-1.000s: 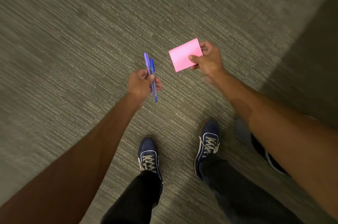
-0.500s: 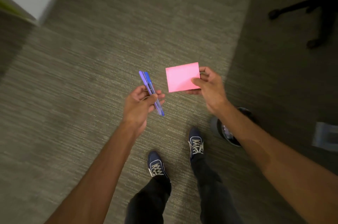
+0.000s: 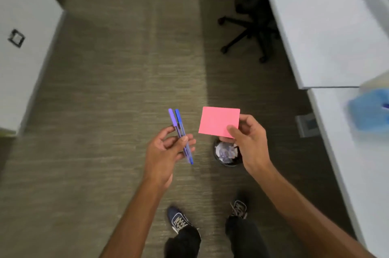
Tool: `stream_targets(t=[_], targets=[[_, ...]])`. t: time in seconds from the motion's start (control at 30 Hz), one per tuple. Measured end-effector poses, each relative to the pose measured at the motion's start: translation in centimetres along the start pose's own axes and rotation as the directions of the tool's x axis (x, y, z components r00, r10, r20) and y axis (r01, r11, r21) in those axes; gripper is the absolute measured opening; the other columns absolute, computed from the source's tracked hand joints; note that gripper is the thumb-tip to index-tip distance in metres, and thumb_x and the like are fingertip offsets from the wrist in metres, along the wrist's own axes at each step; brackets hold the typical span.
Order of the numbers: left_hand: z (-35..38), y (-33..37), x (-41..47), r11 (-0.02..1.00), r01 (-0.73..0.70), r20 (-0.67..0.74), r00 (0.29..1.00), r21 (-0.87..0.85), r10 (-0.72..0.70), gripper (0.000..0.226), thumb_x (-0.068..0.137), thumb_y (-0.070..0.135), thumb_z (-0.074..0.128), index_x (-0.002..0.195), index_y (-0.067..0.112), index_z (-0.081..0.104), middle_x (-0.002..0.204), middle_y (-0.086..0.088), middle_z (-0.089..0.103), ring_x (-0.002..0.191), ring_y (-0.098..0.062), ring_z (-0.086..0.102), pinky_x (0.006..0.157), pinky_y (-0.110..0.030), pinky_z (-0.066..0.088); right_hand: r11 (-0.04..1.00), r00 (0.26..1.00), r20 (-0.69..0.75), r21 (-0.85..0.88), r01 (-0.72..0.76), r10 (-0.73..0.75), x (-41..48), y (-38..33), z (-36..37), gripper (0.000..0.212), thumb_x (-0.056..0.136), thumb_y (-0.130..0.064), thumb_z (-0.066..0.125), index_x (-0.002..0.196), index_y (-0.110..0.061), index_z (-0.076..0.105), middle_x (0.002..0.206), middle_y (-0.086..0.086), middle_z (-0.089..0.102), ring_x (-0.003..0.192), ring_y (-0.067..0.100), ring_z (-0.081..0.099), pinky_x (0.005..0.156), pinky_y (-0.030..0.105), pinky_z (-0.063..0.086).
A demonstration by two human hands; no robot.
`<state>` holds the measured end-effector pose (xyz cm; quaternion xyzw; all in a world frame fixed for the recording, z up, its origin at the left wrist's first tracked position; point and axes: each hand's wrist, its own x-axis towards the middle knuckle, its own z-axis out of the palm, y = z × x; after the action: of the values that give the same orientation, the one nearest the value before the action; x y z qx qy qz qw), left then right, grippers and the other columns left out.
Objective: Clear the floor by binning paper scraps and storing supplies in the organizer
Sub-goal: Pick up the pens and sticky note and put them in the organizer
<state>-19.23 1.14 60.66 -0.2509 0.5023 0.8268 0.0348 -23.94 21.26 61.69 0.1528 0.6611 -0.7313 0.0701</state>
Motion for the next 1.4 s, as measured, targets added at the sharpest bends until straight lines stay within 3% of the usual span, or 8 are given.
stream_targets(t=[0.3,0.57,0.63,0.8,0.93,1.07,1.17,1.4], targets=[[15.7,-0.9,-4.2,0.984,-0.012,0.152,0.988,0.179,-0.016,0.031,0.078,-0.002,0.075,0.106,0.008,0.067,0.089,-0.009,0.081,0.073,-0.021,0.078,0.067,-0.03,0.064,0.993,0.971,-0.208,-0.004,0.117,-0.116,-3.4,-6.6,-15.3,0.023,0.092,0.006,0.064,0.112,-0.003,0.063,0.104,0.013,0.075,0.098,0.028,0.074,0.071,0.043,0.064],[28.0,-6.3,-7.5,0.971,-0.016,0.274,0.96,0.239,-0.052,0.053,0.055,0.025,0.088,0.102,0.005,0.072,0.099,-0.015,0.079,0.083,-0.027,0.079,0.071,-0.031,0.064,0.991,0.933,-0.341,-0.101,0.085,-0.115,-5.3,-8.2,-28.1,0.031,0.093,-0.011,0.07,0.101,-0.039,0.061,0.092,-0.039,0.067,0.095,-0.007,0.069,0.061,0.018,0.059],[30.7,-7.8,-8.0,0.973,0.0,0.3,0.951,0.231,-0.071,0.048,0.062,0.018,0.085,0.105,0.003,0.071,0.099,-0.016,0.079,0.084,-0.028,0.079,0.071,-0.031,0.063,0.993,0.911,-0.402,-0.102,0.062,-0.098,-5.5,-8.3,-30.7,0.029,0.092,-0.016,0.072,0.097,-0.042,0.06,0.089,-0.035,0.068,0.089,0.001,0.072,0.06,0.015,0.057],[36.6,-10.7,-8.5,0.961,0.019,0.359,0.925,0.275,-0.121,0.039,0.071,0.011,0.079,0.109,0.003,0.071,0.101,-0.016,0.079,0.088,-0.03,0.078,0.071,-0.03,0.063,0.995,0.832,-0.553,-0.098,-0.007,-0.049,-5.1,-8.9,-36.5,0.015,0.092,-0.029,0.072,0.098,-0.036,0.06,0.104,-0.013,0.068,0.089,0.011,0.072,0.062,0.011,0.057],[40.9,-12.1,-7.8,0.95,0.022,0.417,0.895,0.31,-0.157,0.04,0.07,0.014,0.081,0.108,0.006,0.073,0.101,-0.016,0.078,0.089,-0.031,0.078,0.072,-0.03,0.063,0.996,0.746,-0.666,-0.051,-0.072,0.019,-3.8,-9.5,-40.6,0.011,0.093,-0.027,0.07,0.096,-0.031,0.061,0.098,-0.01,0.066,0.083,0.013,0.072,0.05,0.006,0.05],[44.7,-13.3,-5.7,0.927,0.029,0.465,0.859,0.373,-0.214,0.042,0.069,0.017,0.083,0.11,0.01,0.073,0.104,-0.015,0.078,0.093,-0.032,0.077,0.075,-0.032,0.063,0.998,0.668,-0.742,0.041,-0.045,0.06,-1.9,-10.1,-44.1,0.016,0.092,-0.017,0.07,0.084,-0.028,0.061,0.087,-0.006,0.07,0.074,0.014,0.073,0.057,0.016,0.058],[47.9,-14.1,-3.5,0.902,0.026,0.489,0.834,0.43,-0.257,0.043,0.07,0.016,0.082,0.111,0.009,0.073,0.105,-0.014,0.078,0.094,-0.032,0.077,0.081,-0.037,0.064,0.994,0.618,-0.783,0.106,0.025,0.068,-0.2,-10.5,-46.7,0.021,0.088,-0.005,0.071,0.081,-0.022,0.062,0.087,0.005,0.072,0.073,0.019,0.073,0.061,0.03,0.063],[55.5,-15.6,2.5,0.831,0.002,0.531,0.769,0.557,-0.358,0.034,0.076,0.011,0.079,0.109,0.014,0.073,0.101,-0.01,0.079,0.092,-0.029,0.078,0.082,-0.037,0.064,0.985,0.452,-0.879,0.175,0.012,0.15,5.7,-10.8,-51.8,0.018,0.085,-0.001,0.072,0.089,-0.013,0.06,0.086,0.004,0.069,0.062,0.019,0.073,0.061,0.036,0.064]])
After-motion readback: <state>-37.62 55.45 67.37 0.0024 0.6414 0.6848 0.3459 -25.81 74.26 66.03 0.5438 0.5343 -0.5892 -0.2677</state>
